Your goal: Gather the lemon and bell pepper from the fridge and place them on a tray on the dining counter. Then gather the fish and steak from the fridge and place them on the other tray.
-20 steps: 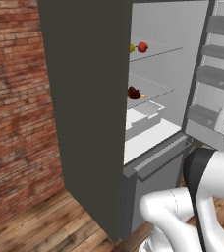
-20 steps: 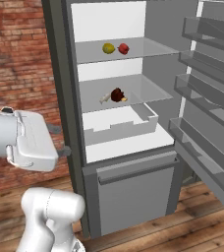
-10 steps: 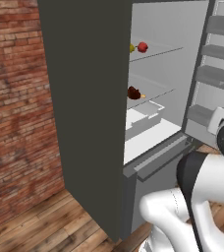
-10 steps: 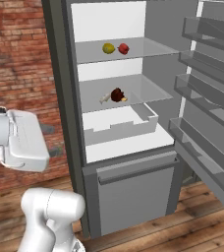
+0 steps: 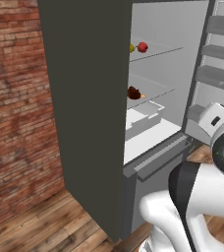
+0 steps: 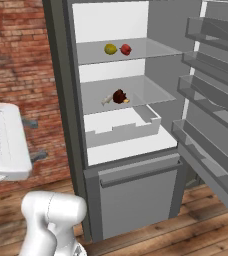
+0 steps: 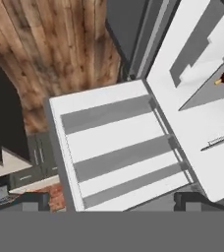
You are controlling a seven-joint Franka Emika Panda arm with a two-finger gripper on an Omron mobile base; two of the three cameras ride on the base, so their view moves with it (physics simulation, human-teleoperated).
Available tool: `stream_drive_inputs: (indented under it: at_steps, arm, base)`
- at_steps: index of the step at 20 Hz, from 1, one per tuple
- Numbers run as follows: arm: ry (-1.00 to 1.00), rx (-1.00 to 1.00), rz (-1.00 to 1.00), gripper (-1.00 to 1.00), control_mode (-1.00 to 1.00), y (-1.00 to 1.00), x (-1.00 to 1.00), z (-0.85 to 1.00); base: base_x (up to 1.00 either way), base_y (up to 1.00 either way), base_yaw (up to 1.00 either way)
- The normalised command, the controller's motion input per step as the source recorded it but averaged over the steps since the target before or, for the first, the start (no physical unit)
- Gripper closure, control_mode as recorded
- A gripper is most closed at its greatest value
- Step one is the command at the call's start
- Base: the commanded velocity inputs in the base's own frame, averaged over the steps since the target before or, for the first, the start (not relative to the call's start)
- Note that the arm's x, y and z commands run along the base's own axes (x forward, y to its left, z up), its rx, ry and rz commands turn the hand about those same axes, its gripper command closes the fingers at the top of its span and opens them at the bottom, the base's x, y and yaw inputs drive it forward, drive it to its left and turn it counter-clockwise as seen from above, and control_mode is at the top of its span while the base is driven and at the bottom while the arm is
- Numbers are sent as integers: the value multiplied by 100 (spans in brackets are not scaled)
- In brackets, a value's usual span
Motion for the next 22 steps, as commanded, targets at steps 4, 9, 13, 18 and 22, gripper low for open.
stream_drive_inputs:
  at_steps: [4,9,13,18,22]
  arm:
    - [-26,38,0,-100,-100,12,8,2]
    - [-14,65,-9,-100,-100,5,13,1]
    - [-27,73,-17,-100,-100,15,0,0]
    - [-34,67,-24,-100,-100,33,-8,0]
    - [-33,63,-30,-100,-100,36,-4,-1]
  base:
    - [0,0,0]
    - [0,0,0]
    - [0,0,0]
    - [0,0,0]
    - [0,0,0]
